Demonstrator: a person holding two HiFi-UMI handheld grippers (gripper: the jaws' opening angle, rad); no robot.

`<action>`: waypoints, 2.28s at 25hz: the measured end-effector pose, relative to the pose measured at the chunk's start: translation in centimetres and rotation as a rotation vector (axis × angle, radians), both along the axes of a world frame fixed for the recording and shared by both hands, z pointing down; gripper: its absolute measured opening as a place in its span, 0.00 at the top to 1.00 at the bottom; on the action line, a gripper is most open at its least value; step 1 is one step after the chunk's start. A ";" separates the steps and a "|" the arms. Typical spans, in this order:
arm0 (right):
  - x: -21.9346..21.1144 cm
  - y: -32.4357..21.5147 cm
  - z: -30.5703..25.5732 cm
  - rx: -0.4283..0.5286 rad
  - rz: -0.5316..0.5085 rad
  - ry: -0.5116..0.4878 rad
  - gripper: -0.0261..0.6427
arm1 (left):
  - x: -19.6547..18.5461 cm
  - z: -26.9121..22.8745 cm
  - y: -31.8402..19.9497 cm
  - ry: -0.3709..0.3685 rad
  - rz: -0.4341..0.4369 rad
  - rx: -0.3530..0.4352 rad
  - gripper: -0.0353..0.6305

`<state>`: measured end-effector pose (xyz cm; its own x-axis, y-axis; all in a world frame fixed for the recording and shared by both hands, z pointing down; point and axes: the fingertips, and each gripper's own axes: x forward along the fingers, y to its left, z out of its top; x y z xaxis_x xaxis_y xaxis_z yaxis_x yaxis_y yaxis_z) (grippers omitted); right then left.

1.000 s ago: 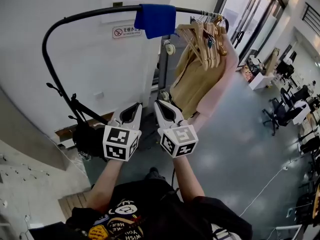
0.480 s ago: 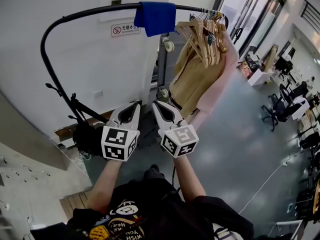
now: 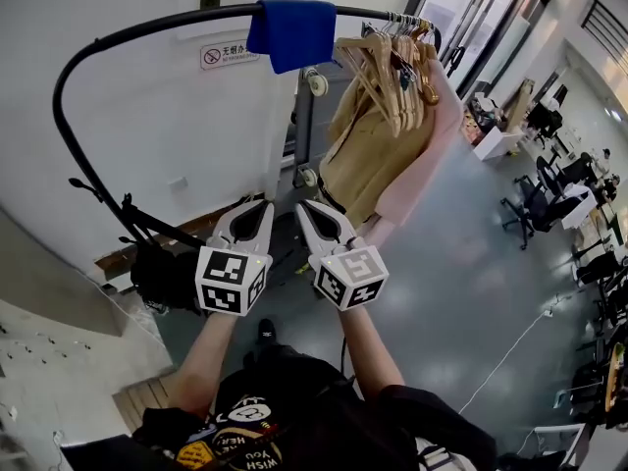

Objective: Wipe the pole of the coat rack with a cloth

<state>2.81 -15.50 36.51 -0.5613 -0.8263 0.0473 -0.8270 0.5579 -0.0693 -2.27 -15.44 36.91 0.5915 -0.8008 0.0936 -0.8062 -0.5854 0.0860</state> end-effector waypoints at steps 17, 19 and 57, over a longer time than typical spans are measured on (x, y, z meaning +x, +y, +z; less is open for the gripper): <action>-0.3 -13.1 -4.1 0.085 -0.108 -0.022 0.96 | 0.5 -4.5 -12.2 -0.073 -0.068 0.093 0.94; -0.3 -14.3 -4.9 0.099 -0.114 -0.014 0.96 | 0.4 -5.2 -13.1 -0.076 -0.077 0.106 0.94; -13.5 -23.7 -26.9 0.295 -0.187 0.095 0.96 | -10.7 -13.6 -13.9 -0.021 -0.277 0.258 0.94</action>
<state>-10.69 -39.18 9.62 -0.7083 -0.6959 -0.1188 -0.7041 0.6844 0.1892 -13.00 -29.37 23.26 0.3490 -0.9291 -0.1225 -0.9371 -0.3449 -0.0536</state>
